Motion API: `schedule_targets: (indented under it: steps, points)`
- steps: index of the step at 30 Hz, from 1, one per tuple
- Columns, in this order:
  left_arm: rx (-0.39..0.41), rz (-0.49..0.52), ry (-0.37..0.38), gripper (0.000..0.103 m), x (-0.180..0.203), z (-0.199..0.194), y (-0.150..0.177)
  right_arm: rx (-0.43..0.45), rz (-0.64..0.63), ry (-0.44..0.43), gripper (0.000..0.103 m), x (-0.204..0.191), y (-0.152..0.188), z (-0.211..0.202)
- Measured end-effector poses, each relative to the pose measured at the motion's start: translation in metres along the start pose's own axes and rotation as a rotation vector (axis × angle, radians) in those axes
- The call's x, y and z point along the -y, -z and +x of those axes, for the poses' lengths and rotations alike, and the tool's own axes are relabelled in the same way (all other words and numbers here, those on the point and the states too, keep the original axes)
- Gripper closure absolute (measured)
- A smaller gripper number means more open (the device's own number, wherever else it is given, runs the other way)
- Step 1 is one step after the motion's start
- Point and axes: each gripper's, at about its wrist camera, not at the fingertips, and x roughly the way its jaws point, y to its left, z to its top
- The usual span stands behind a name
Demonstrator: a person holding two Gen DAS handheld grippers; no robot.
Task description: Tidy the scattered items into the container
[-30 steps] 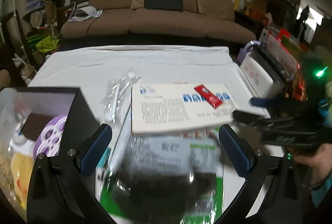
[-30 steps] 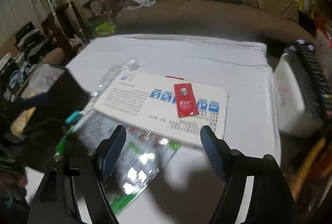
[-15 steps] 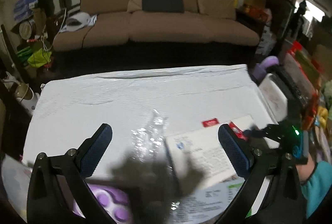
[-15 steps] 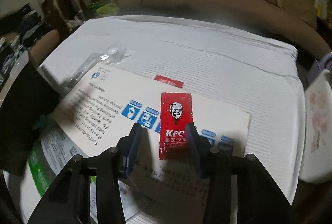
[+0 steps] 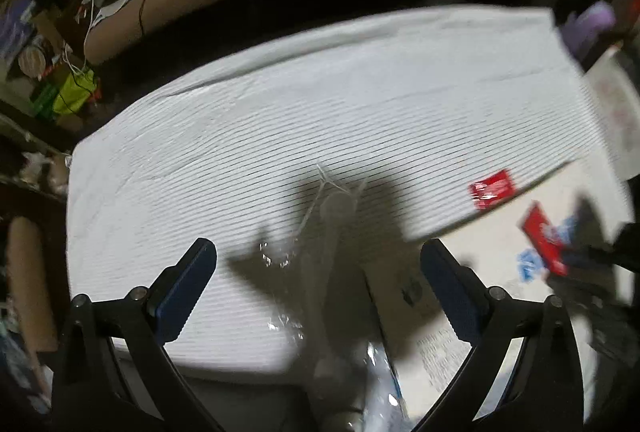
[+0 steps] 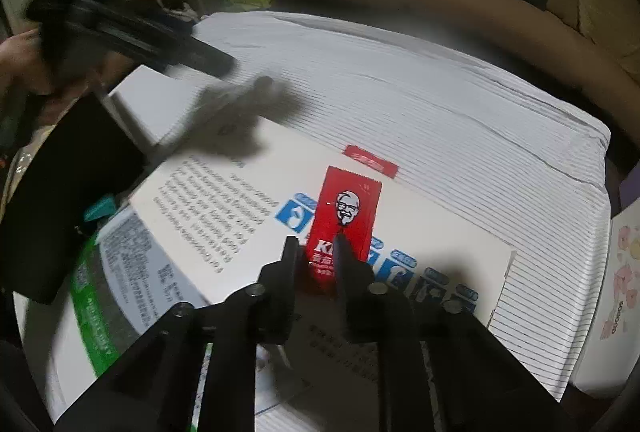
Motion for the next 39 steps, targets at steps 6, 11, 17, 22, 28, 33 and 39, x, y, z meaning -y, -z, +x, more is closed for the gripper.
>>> schedule_targets:
  steps: [6,11,17,22,28,33,39]
  points:
    - [-0.094,0.006,-0.078,0.03,0.018,0.045,-0.005,-0.017,0.007,-0.036,0.095,0.0,0.01,-0.011]
    - [-0.097,0.0,-0.04,0.085,0.021,0.058,0.006,0.039,0.053,-0.038,0.092,0.004,0.005,-0.026]
    - [-0.045,-0.034,-0.002,0.094,0.017,0.046,0.01,0.065,0.048,0.035,0.042,0.002,-0.017,-0.017]
    - [0.012,-0.04,0.056,0.094,0.011,0.012,0.014,-0.041,0.025,0.099,0.054,0.0,-0.023,0.02]
    - [0.088,-0.051,0.127,0.094,-0.003,-0.04,0.031,-0.03,0.029,0.062,0.078,0.003,-0.015,0.017]
    - [0.179,-0.071,0.216,0.094,-0.021,-0.098,0.048,0.004,0.077,0.026,0.092,0.005,-0.011,-0.005]
    - [0.272,-0.076,0.302,0.094,-0.045,-0.173,0.082,0.032,0.123,-0.027,0.095,-0.007,-0.008,-0.039]
